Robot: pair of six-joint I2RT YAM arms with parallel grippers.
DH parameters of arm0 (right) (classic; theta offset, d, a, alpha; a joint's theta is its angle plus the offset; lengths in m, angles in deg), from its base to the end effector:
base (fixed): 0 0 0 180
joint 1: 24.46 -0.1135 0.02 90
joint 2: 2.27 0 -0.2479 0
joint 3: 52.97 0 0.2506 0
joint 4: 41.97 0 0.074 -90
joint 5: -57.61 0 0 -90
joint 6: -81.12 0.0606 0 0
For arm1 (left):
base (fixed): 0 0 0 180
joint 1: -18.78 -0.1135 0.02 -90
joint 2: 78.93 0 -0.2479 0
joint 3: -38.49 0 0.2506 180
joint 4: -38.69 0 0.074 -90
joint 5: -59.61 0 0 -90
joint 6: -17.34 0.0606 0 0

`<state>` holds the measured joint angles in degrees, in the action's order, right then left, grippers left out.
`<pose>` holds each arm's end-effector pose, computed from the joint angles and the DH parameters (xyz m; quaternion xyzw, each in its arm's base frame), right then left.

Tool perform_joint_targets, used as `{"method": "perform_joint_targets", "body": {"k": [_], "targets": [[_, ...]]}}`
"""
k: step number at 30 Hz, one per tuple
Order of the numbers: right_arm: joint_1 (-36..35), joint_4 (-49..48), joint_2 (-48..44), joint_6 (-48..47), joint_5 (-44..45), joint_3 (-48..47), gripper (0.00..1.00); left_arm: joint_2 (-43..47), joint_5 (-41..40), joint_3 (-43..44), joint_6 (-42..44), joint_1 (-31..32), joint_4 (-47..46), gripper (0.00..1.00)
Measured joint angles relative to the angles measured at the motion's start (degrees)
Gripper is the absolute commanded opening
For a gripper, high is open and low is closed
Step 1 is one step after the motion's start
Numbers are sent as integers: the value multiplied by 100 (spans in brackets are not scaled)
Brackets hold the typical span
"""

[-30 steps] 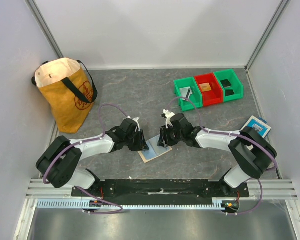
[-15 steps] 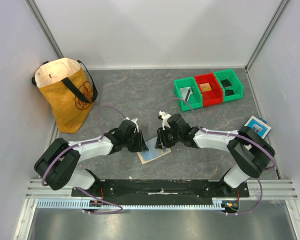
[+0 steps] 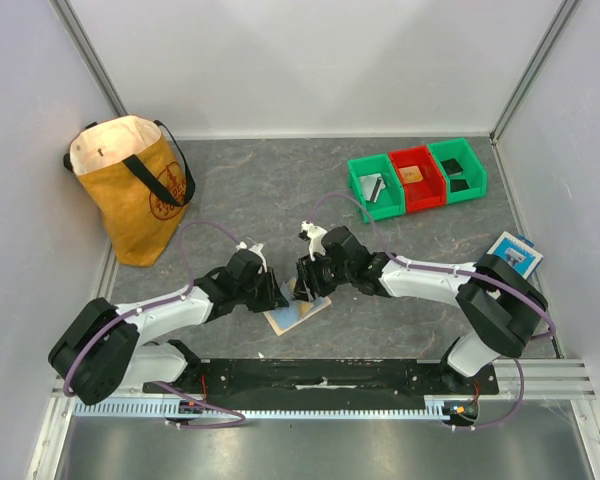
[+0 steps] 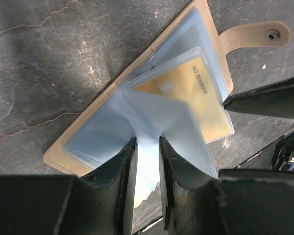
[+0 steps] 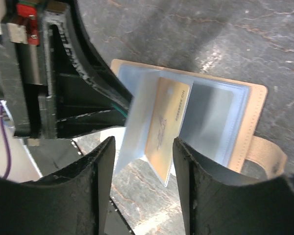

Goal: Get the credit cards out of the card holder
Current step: Remove the credit card from the card holder.

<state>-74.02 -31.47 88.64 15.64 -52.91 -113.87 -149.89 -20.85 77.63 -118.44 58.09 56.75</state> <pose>0.2046 0.2728 0.1511 -0.2665 0.8562 0.3772 0.2313 0.1780 -0.1587 0.1134 -0.0243 0.9362 -0.2887 0.1990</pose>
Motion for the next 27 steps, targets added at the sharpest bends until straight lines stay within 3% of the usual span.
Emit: {"method": "perform_joint_targets", "body": {"k": [10, 15, 23, 27], "targets": [[-11, 262, 0, -13, 761, 0, 61, 87, -55, -94, -76, 0, 0, 29], [-11, 251, -9, -13, 820, 0, 59, 575, -203, -216, -122, 4, 289, 36], [-11, 208, -179, -24, 907, 0, 54, 2234, -765, -212, -243, 4, 1342, 61], [-11, 195, -179, -66, 907, 0, 48, 2614, -901, -7, -328, 4, 1609, 63]]}}
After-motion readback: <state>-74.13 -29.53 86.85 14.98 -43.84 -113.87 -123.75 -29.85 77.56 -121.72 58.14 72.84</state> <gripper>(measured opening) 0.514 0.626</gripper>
